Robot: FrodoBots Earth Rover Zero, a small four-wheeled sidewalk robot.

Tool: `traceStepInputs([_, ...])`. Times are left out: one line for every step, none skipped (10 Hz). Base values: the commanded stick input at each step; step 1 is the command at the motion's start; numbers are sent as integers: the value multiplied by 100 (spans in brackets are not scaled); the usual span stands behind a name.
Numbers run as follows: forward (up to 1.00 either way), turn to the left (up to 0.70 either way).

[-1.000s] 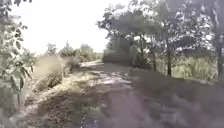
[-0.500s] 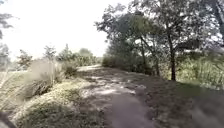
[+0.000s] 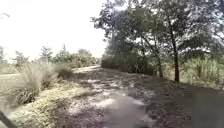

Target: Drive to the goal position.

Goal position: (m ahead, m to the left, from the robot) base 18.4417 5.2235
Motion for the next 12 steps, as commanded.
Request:
traceStepInputs([85,0])
traceStepInputs([85,0])
traceStepInputs([85,0])
traceStepInputs([85,0])
traceStepInputs([85,0])
traceStepInputs([85,0])
traceStepInputs([85,0])
traceStepInputs([85,0])
traceStepInputs([85,0])
traceStepInputs([85,0])
traceStepInputs([85,0])
traceStepInputs([85,0])
